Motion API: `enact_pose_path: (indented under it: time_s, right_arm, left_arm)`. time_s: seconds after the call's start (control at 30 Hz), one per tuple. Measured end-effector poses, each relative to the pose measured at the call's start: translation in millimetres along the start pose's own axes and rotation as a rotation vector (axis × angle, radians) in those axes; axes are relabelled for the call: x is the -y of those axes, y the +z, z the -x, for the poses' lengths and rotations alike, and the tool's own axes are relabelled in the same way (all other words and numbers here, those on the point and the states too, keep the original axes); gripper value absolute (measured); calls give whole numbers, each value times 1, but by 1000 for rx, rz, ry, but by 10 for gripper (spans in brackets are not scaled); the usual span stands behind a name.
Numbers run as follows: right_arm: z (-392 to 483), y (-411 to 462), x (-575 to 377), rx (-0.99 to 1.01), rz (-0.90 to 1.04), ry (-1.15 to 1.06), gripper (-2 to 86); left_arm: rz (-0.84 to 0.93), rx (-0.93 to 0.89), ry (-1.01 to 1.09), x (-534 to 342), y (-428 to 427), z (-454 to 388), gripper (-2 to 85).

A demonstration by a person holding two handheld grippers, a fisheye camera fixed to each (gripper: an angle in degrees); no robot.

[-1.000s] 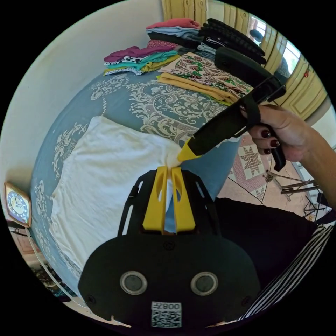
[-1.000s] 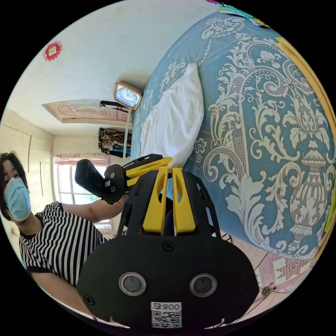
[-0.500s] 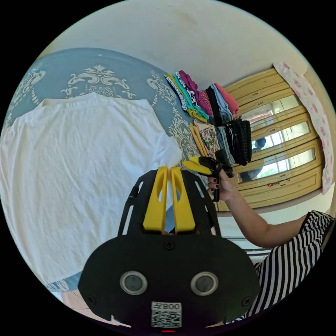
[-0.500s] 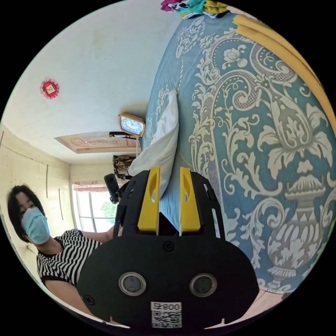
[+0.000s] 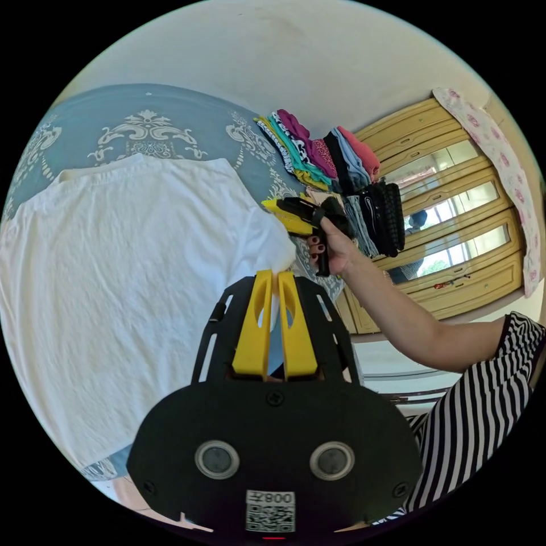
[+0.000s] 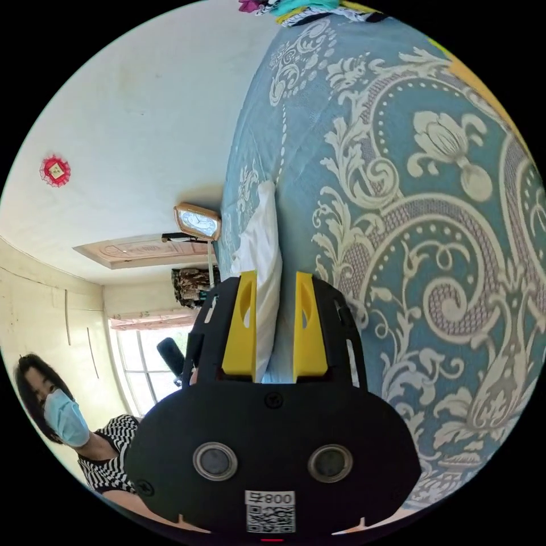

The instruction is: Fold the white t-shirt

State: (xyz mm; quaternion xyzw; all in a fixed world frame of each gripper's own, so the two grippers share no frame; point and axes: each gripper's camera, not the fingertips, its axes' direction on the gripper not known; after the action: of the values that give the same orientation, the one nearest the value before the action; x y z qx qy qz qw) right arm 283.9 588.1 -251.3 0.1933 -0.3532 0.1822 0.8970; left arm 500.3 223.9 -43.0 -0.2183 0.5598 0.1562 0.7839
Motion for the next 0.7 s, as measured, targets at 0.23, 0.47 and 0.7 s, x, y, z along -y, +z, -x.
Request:
enact_pose_path:
  time_s: [0.23,0.47,0.7]
  right_arm:
    - [-6,45,44,-89,53,-48,89]
    - [-28,89,75,-113,76,-76,73]
    - [-50,127,87,-159,76,-94,32]
  left_arm:
    - [28,-6,42,-2,2,-6,18]
    - [53,-26,56,-7,-1,-9,18]
    - [55,-35,65,-15,-19,-12,18]
